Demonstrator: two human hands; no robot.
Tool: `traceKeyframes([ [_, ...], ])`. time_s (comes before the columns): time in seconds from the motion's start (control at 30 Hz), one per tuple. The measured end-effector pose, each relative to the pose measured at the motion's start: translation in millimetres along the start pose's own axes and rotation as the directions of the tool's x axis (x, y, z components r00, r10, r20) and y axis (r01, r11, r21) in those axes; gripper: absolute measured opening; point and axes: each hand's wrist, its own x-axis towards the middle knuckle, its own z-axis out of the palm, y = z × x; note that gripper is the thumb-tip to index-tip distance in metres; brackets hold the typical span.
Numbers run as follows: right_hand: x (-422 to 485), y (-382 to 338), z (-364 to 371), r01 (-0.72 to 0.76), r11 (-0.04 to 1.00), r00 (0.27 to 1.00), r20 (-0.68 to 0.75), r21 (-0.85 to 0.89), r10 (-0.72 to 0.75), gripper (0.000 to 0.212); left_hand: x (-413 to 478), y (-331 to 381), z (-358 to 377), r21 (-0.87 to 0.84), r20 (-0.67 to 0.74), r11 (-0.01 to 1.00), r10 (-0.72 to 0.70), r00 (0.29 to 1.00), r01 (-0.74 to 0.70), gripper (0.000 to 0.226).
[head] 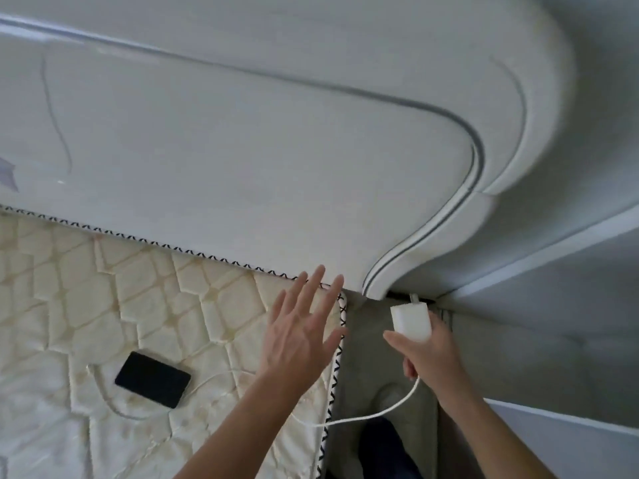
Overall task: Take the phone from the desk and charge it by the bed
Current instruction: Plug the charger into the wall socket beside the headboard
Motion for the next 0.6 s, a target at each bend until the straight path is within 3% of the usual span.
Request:
traceKeyframes([
  [0.17,9.0,6.0,-48.2,0.03,0.979,0.992,-0.126,0.2,-0.004,0.027,34.0,54.4,-7.8,0.242,0.056,0.937,0.246,0.968,-0.252,0.075],
  [0.4,36.4,17.8,-93.2,0.113,0.917,0.968,-0.249,0.382,-0.016,0.018,90.1,115.9,-23.1,0.381,0.012,0.788,0.519,0.854,-0.484,0.085],
  [0.6,78.5,29.1,-112.6,0.12,0.923,0.957,-0.289,0.366,-0.01,0.021,127.5,146.8,-19.1,0.533,-0.021,0.666,0.628,0.778,-0.522,0.095],
])
